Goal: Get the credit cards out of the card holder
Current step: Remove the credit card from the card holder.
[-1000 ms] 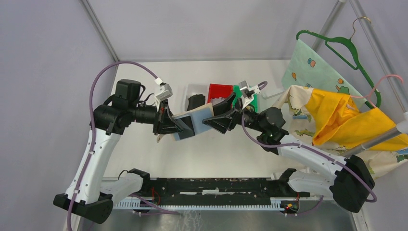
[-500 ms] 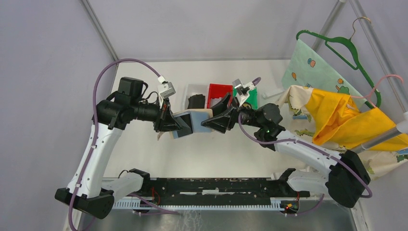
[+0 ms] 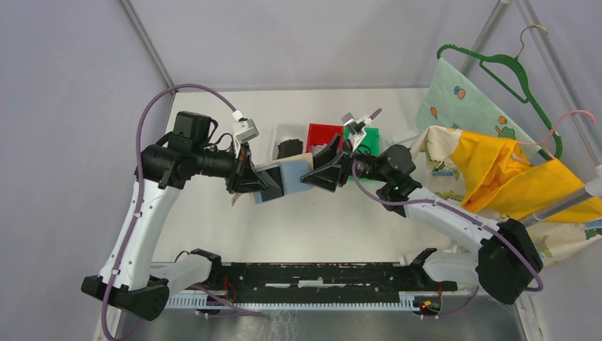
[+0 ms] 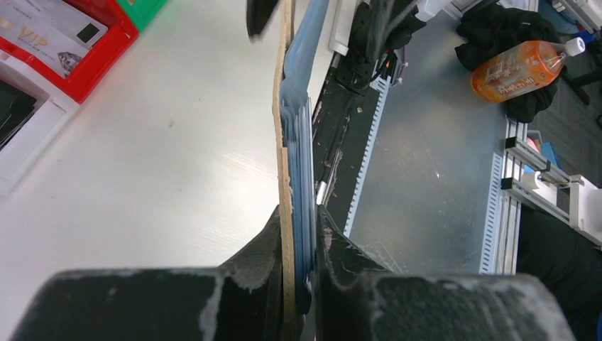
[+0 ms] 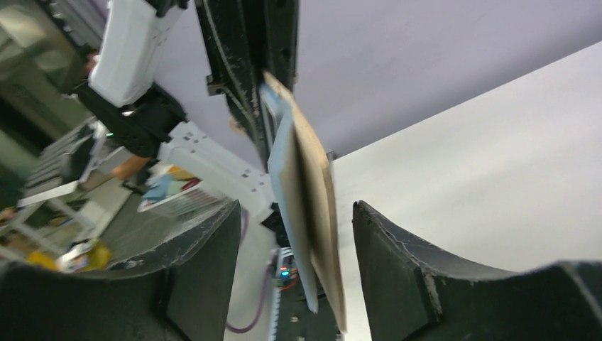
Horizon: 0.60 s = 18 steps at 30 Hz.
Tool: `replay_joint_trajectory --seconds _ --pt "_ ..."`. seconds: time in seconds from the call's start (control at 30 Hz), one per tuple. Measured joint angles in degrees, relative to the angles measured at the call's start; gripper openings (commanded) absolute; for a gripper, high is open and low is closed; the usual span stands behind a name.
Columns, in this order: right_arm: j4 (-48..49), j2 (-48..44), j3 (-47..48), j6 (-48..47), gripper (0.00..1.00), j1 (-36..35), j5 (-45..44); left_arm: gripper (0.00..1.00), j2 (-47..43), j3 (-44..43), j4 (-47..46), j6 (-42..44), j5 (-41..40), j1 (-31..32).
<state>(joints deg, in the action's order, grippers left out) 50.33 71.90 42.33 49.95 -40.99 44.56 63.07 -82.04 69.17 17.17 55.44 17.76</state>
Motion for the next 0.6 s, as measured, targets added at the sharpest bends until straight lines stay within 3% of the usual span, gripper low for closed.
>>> replay_joint_trajectory --seconds 0.17,0.27,0.6 --pt "-11.41 -8.28 1.81 -7.32 0.66 7.06 -0.07 0.02 0.07 -0.81 1.14 0.04 -0.68 0.00" --pt "-15.67 -12.44 3.37 -10.25 0.61 9.40 -0.04 0.02 0.17 -0.90 1.42 0.07 -1.44 0.00" --pt "-5.07 -10.75 3.26 -1.70 0.55 5.16 2.36 0.02 2.71 -0.96 1.84 0.02 -2.95 0.00"
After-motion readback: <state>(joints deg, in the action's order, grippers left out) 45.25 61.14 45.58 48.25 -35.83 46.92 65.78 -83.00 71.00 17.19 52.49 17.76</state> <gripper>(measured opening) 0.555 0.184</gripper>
